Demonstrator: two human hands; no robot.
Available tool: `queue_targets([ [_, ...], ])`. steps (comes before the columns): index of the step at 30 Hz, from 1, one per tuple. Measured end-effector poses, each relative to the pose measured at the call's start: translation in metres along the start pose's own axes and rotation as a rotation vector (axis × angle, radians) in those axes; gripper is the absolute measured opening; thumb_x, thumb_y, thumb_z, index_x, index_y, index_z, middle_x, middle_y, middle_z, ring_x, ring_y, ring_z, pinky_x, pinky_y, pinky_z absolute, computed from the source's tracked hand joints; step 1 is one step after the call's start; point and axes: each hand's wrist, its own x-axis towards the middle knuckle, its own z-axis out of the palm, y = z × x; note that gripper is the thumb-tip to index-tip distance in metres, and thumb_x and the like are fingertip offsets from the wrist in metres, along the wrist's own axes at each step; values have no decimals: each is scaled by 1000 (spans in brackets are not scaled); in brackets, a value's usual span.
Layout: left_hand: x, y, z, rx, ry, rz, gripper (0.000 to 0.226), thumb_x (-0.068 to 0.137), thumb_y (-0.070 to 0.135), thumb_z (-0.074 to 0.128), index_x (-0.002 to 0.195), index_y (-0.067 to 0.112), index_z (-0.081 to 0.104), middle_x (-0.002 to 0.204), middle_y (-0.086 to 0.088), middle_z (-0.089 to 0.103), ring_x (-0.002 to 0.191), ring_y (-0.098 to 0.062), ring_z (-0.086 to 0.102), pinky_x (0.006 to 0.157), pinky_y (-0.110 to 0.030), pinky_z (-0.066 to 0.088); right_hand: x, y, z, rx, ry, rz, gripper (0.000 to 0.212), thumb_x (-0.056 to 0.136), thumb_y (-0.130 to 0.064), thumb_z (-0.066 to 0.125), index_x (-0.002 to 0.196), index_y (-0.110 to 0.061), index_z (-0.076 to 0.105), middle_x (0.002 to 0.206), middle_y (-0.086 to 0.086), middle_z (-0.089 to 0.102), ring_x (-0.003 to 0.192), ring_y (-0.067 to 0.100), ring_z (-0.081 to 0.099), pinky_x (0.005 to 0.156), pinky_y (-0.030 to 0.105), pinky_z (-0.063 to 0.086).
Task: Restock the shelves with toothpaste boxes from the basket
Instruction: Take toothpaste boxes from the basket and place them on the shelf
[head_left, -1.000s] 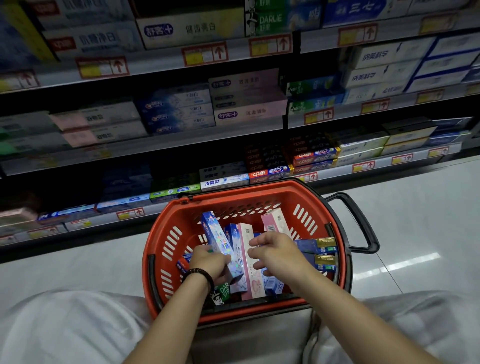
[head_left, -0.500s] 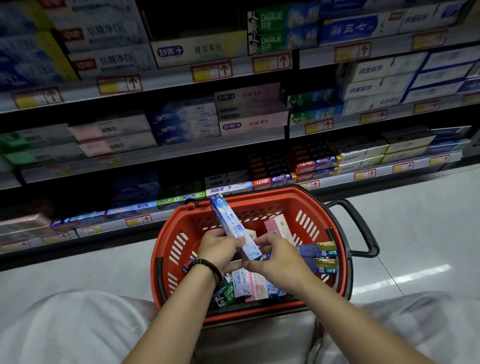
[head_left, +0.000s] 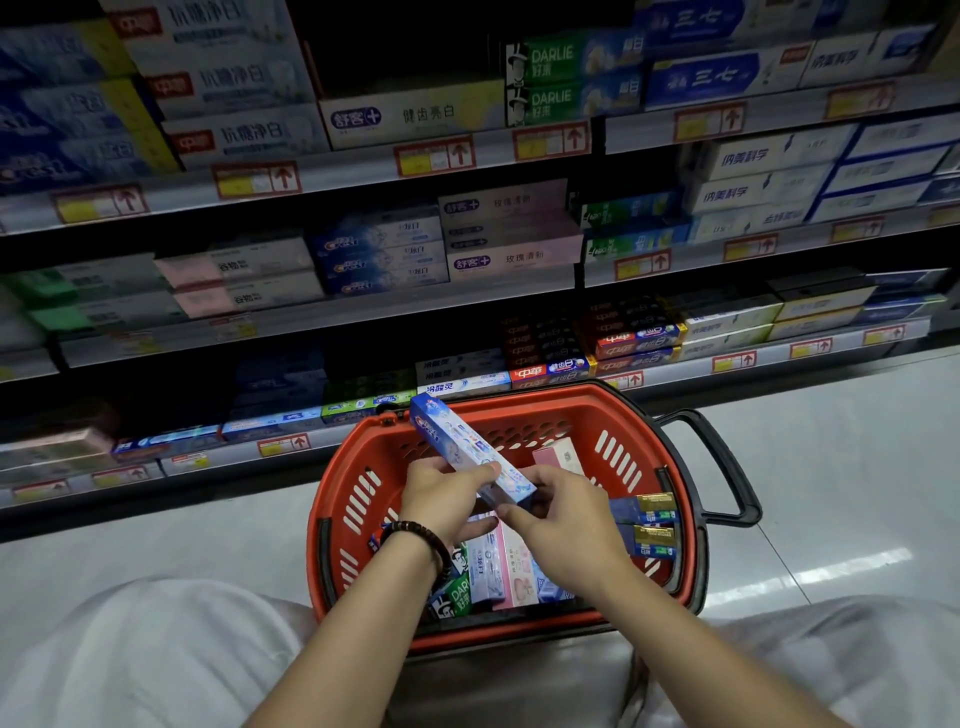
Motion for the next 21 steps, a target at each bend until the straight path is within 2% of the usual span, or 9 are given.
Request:
queue_targets([
  [4, 1, 4, -6, 9, 10, 21, 67, 93, 25, 77, 149, 14, 41, 124, -13, 69, 87, -27, 79, 76, -50, 66, 0, -1, -2, 26, 50, 3, 17, 94, -30, 80, 110, -34, 74, 80, -13, 73, 71, 0, 65, 56, 13, 44],
  [6, 0, 10, -11, 34, 35, 35, 78, 96, 28, 74, 158, 22, 27, 128, -10, 63, 90, -27, 78, 77, -49, 66, 0, -3, -4, 47, 69, -3, 20, 95, -33, 79, 113, -35, 73, 80, -12, 73, 72, 2, 67, 56, 16, 47],
  [8, 2, 17, -18, 53, 71, 65, 80, 98, 24, 71, 160, 26, 20, 130, -9, 58, 92, -27, 77, 79, -49, 65, 2, -3, -6, 70, 83, 7, 22, 95, -33, 79, 115, -35, 71, 82, -11, 74, 73, 7, 69, 61, 29, 57],
  [11, 9, 34, -34, 70, 136, 124, 72, 102, 22, 66, 159, 27, 22, 127, -7, 58, 93, -28, 76, 82, -51, 65, 5, -1, -8, 89, 83, 24, 23, 95, -32, 79, 116, -33, 71, 86, -10, 76, 78, 10, 72, 71, 41, 63],
  [14, 15, 58, -46, 74, 138, 184, 64, 104, 35, 61, 157, 27, 25, 135, -9, 56, 93, -30, 76, 84, -51, 64, 8, 0, -9, 122, 74, 9, 24, 94, -31, 80, 117, -33, 71, 90, -9, 76, 82, 11, 73, 75, 46, 63],
  [16, 20, 74, -52, 84, 147, 210, 61, 104, 41, 59, 155, 26, 28, 132, -8, 59, 92, -31, 77, 84, -52, 63, 9, 0, -9, 136, 63, -2, 24, 94, -30, 80, 116, -34, 70, 92, -7, 76, 84, 14, 72, 75, 48, 63],
  [19, 27, 90, -57, 126, 154, 212, 51, 103, 47, 59, 147, 26, 41, 126, -8, 63, 90, -32, 78, 85, -52, 63, 10, 0, -8, 140, 53, -8, 24, 95, -31, 80, 116, -36, 70, 92, -5, 75, 85, 16, 71, 76, 49, 62],
  [21, 30, 96, -61, 156, 129, 191, 40, 102, 50, 60, 134, 26, 55, 119, -5, 69, 87, -31, 78, 82, -52, 64, 11, -1, -6, 145, 47, -5, 26, 94, -33, 80, 118, -35, 70, 94, -6, 75, 88, 15, 72, 78, 49, 62],
])
